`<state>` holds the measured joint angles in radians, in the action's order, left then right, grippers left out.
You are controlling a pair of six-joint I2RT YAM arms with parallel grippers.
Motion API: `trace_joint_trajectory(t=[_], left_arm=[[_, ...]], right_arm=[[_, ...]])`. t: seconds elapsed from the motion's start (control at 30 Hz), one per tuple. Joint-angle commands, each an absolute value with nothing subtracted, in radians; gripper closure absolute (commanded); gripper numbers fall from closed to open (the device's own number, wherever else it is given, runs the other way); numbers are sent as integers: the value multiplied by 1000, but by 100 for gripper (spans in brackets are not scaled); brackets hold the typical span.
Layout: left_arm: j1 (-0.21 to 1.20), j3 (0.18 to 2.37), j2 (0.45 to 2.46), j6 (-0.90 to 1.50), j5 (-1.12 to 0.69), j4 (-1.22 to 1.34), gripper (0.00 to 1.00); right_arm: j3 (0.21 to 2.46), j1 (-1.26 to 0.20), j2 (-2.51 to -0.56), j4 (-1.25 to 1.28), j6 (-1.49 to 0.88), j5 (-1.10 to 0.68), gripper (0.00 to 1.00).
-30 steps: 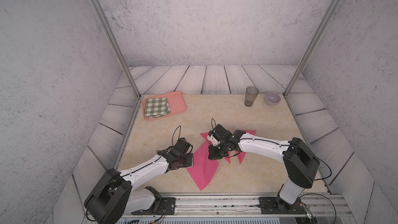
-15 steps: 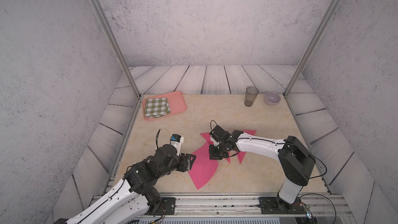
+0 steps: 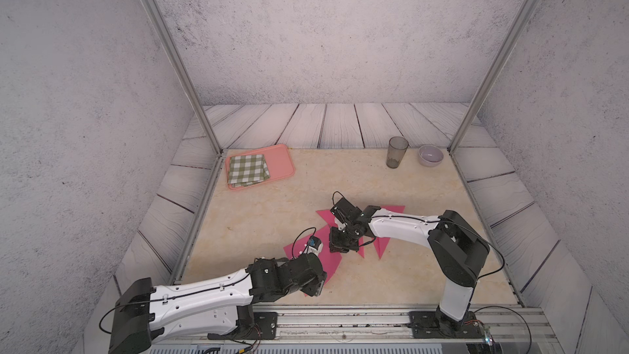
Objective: Fold the square paper diagonally
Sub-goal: Fold the paper at the center of the board.
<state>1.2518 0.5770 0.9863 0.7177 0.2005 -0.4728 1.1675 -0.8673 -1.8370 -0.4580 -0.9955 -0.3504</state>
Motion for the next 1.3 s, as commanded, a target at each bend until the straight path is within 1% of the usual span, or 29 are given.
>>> trace_joint_trajectory(t=[0.0,0.33,0.73,0.97,1.07,1.2,1.27], left_arm=[[1266,603,1011,689,246,-392,26],[1278,616,1106,653,212,-285,24],[1279,638,1262,664,320,-233,25],[1278,649,1315,679,384,-242,30],[1278,651,1316,677,418,-252,36],[1278,657,1336,660,431,-242,41],[1277,660,1349,658,433,-241,46]], right_arm=[[1193,-863,-1877,-458,-1028,-365,99],[1204,-863,-1889,-478,-1045,-346,99],[1211,-862,-1902,-477,-1042,-343,98],[1195,-863,-1880,-483,-1046,-332,98],[1183,-864,-1873,-464,-1056,-343,98],[1181,-864,-1860,-457,-1061,-350,98],[1181,-864,-1852,-460,-1062,-349,98]])
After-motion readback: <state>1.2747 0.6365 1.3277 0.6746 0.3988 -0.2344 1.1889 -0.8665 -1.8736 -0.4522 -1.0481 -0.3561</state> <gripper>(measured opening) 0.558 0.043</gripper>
